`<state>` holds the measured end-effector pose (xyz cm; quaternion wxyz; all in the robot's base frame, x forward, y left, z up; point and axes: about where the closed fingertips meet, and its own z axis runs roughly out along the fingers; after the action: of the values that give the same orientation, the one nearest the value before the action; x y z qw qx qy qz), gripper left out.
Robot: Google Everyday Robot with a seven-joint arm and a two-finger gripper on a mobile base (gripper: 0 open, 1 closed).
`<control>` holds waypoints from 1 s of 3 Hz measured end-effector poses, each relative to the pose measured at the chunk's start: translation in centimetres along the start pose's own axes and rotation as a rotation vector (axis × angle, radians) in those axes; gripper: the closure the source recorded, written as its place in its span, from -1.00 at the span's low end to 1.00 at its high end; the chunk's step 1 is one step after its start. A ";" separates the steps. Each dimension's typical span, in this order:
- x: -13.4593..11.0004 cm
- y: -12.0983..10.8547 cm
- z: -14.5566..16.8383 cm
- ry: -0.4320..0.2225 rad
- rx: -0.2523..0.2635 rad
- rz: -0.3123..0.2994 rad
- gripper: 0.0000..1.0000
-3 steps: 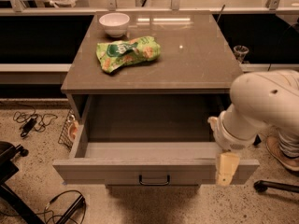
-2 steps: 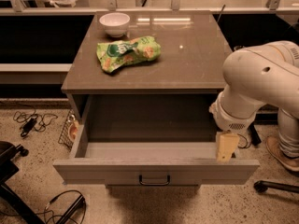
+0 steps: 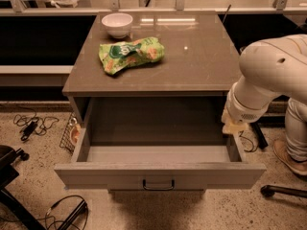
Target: Open top drawer
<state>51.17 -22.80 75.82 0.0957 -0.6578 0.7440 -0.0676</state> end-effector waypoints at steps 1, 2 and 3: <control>1.0 0.4 3.6 -0.088 -0.024 0.045 0.73; -0.1 2.1 7.9 -0.212 -0.086 0.066 1.00; -1.9 3.7 9.5 -0.264 -0.121 0.045 1.00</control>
Offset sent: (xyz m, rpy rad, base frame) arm -0.0033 0.0057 -0.1152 0.3380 0.0950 -0.0232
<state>50.05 -20.20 65.86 0.1546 -0.6488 0.7421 0.0667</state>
